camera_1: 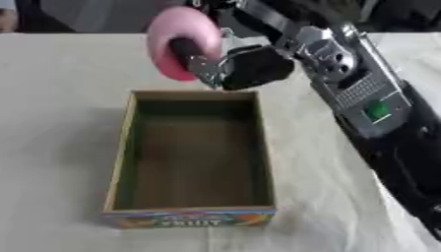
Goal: Pick up objects on the table and place them in the box.
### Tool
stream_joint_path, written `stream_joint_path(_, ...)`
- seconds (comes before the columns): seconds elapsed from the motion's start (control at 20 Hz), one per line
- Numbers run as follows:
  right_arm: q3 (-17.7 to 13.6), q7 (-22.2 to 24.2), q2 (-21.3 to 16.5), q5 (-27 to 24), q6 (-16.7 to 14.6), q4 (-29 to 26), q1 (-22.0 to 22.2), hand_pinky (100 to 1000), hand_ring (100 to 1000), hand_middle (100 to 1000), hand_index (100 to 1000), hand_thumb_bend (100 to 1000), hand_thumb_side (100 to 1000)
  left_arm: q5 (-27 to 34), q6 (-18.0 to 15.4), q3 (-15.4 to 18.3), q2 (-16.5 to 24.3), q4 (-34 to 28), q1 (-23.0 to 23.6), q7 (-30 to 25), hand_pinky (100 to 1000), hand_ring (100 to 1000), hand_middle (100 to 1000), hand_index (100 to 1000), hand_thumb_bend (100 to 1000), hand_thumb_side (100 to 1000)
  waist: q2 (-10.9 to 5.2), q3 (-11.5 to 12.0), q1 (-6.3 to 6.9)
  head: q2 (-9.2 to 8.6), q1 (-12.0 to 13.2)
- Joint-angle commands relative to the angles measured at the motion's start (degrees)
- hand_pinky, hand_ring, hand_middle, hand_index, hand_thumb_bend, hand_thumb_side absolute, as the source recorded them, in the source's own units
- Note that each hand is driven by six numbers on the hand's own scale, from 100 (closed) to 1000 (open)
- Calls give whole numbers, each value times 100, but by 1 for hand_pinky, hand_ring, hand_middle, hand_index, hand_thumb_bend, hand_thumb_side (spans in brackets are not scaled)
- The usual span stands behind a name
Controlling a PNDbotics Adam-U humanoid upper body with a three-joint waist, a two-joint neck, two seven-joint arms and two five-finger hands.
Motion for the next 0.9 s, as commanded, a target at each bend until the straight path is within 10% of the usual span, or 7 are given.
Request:
stream_joint_path(0.05,80,176,78,302,-115,54,20,497,662,457,586,100,503,28,-56,26,145,-119,-93,-4,500,518,541,820,100,872,-111,18,16,2,26)
stream_joint_path(0.9,556,573,459,1670,-874,893,710,518,686,474,606,100,518,11,-28,-7,102,-119,-104,-114,501,518,540,819,100,876,17,21,18,-26,37)
